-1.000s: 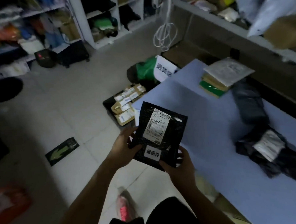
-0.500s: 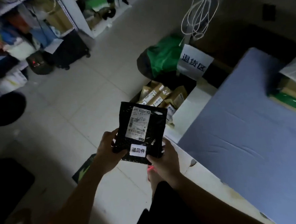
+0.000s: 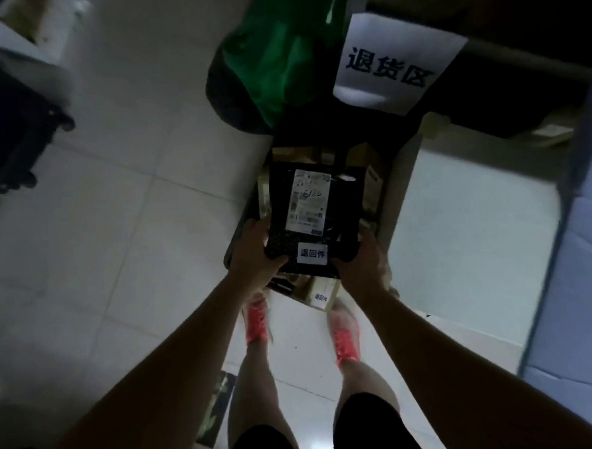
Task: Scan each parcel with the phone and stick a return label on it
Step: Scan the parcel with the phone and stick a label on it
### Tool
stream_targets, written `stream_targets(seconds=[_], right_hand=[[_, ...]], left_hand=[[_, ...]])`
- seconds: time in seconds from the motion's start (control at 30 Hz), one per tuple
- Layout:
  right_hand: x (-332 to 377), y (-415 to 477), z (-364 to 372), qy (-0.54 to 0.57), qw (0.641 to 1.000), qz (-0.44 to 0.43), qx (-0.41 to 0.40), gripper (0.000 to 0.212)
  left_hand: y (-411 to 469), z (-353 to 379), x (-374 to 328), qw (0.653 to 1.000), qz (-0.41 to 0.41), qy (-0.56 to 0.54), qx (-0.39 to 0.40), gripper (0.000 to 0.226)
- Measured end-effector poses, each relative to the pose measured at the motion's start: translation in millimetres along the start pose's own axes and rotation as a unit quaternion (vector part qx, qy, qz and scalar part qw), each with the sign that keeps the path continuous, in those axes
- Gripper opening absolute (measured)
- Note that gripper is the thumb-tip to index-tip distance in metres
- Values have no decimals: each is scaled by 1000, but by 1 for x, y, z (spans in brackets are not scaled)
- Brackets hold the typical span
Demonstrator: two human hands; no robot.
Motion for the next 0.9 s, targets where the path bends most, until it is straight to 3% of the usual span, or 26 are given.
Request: stream_targets(seconds=[0.13, 0.3, 0.37, 0.43, 0.63, 0.9], right_hand=[[-10, 66, 37, -17, 998, 38, -36, 47], [-34, 102, 66, -41, 993, 94, -51, 37], [-34, 93, 67, -71, 990, 96, -71, 52], [-23, 70, 62, -62, 991, 84, -78, 65], [24, -36, -22, -102, 992, 19, -72, 65], [38, -124, -198, -110, 982, -33, -150, 74]], left_hand=[[76, 37, 40, 999, 11, -27, 35, 74], [124, 73, 60, 989, -49, -23, 138, 99], [121, 72, 52, 979, -31, 85, 185, 99], [107, 60, 37, 956, 31, 229, 182, 90], [50, -3, -76, 895, 231, 368, 100, 65], [-31, -60, -280, 817, 378, 435, 24, 59]])
Point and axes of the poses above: each hand's wrist, its own y-axis towards the middle knuckle, its own z-axis out of the palm, x = y × z, the point moved 2 cm from there along y, towards the middle knuckle, and after that the axes turned 3 degrees about z, right-handed, at the moved point
